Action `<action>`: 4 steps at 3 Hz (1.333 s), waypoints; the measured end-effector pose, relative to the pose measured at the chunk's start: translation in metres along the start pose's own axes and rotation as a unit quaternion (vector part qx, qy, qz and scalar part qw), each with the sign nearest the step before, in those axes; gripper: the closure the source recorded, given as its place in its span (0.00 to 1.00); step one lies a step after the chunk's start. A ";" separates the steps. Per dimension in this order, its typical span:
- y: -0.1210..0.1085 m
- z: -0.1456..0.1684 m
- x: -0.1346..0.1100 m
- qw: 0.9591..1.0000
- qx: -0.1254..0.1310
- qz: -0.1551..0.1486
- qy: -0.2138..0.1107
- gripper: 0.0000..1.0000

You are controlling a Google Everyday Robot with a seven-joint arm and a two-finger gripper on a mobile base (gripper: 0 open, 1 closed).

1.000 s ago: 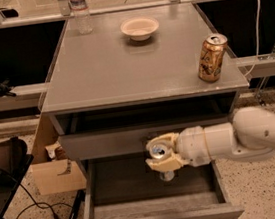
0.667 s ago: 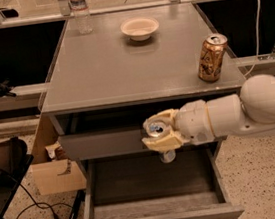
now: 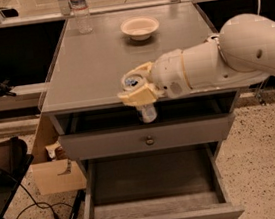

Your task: Pick redbull can from middle drawer and place on counter

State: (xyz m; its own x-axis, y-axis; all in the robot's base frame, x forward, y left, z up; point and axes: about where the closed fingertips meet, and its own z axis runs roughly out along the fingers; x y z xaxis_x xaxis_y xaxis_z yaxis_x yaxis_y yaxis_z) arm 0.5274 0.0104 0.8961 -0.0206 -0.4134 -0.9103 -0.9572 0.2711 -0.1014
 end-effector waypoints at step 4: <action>-0.179 0.026 -0.073 0.984 0.127 0.087 -0.092 1.00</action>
Offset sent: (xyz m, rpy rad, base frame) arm 0.1515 0.0432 0.1299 0.1522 -0.0635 -0.1697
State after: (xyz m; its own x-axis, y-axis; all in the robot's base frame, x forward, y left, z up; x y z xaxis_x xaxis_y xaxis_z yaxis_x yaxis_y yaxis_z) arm 0.7079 0.0145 0.9708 -0.1028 -0.1826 -0.9778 -0.8402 0.5422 -0.0129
